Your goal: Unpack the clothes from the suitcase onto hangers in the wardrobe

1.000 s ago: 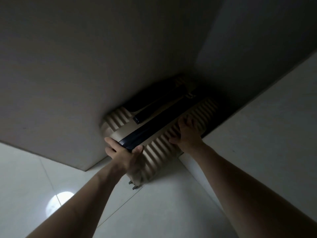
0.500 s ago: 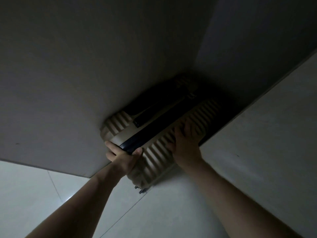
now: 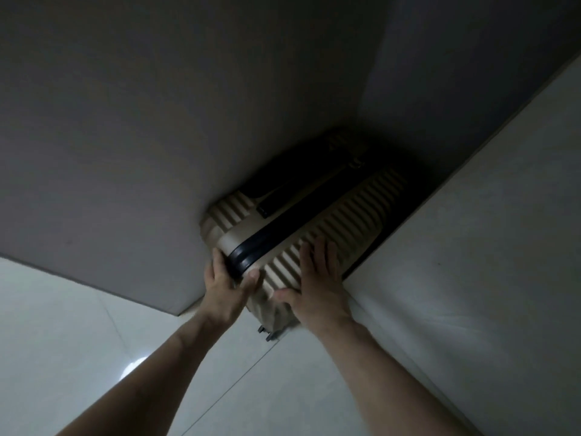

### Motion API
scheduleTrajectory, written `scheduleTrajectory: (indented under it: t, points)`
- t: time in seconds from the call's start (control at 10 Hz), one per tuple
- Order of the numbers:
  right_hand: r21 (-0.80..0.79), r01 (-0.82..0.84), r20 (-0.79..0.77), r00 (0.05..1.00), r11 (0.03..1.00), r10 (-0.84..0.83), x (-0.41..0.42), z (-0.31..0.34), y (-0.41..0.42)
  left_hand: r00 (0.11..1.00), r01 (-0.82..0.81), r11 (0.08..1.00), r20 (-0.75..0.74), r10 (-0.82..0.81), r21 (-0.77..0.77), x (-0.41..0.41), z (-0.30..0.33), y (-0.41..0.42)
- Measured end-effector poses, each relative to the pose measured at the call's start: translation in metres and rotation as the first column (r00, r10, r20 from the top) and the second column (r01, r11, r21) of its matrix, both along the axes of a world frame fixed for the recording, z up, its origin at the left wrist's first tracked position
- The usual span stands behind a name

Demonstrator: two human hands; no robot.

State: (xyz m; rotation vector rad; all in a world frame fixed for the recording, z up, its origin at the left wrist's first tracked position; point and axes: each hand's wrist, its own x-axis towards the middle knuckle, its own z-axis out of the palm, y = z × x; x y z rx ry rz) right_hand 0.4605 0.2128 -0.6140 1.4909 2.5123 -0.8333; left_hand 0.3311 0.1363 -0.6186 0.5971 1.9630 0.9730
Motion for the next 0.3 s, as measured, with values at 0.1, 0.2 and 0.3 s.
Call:
scheduleTrajectory:
  t: [0.1,0.2,0.3]
  points:
    - [0.006,-0.002,0.037,0.999,1.0,0.002,-0.004,0.0,-0.001,0.994,0.05,0.997,-0.1,-0.043,0.065,-0.004,0.013,-0.019]
    - [-0.049,-0.019,0.102,0.995,0.999,0.024,0.0,0.012,-0.002,0.989,0.101,0.994,-0.117,-0.095,0.049,-0.008,0.027,-0.035]
    - [-0.04,-0.012,0.083,0.996,0.999,0.016,0.008,0.032,-0.025,0.981,0.146,0.989,-0.134,-0.141,0.031,-0.013,0.046,-0.06]
